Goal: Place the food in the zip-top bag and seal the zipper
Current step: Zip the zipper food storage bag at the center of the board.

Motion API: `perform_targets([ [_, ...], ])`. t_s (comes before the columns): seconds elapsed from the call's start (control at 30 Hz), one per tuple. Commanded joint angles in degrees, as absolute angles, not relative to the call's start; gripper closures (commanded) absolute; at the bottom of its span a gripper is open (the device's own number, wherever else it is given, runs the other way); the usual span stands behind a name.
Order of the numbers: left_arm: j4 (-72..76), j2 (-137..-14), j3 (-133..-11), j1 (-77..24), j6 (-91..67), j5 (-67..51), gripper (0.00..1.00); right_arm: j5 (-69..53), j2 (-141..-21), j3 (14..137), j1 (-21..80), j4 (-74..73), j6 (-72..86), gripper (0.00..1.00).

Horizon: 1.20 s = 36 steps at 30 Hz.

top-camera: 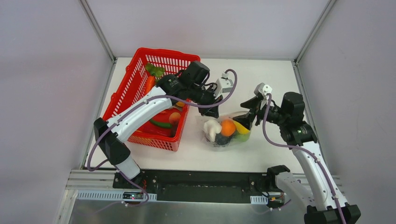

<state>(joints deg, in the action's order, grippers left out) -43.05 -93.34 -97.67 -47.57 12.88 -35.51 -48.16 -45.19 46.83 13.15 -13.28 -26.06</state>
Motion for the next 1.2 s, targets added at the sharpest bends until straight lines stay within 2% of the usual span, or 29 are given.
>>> perform_targets([
  [0.0, -43.69, -94.22, -102.44, -48.60, 13.51, -38.79, 1.00, -53.77, -49.05, 50.71, 13.19, -17.41, -33.16, 0.25],
  [0.1, -43.26, -94.86, -102.89, -48.70, 13.27, -39.26, 1.00, -56.10, -51.15, 50.76, 13.61, -16.85, -34.19, 0.25],
  [0.2, -42.52, -95.01, -102.85, -48.82, 12.86, -39.29, 1.00, -58.05, -52.36, 50.44, 14.44, -16.68, -34.80, 0.33],
  [0.33, -42.55, -95.10, -102.97, -48.82, 13.06, -38.86, 1.00, -58.69, -51.93, 48.67, 14.86, -14.18, -33.01, 0.59],
  [0.5, -43.33, -94.29, -101.14, -48.75, 13.70, -36.80, 1.00, -55.10, -48.90, 45.97, 14.87, -11.26, -30.78, 0.99],
  [0.73, -43.56, -89.59, -94.98, -46.81, 14.40, -32.98, 1.00, -44.63, -45.17, 44.15, 14.87, -8.06, -26.25, 1.00],
  [1.17, -43.52, -85.35, -90.78, -43.94, 14.84, -28.92, 1.00, -41.14, -41.60, 42.46, 14.90, -5.80, -23.96, 1.00],
])
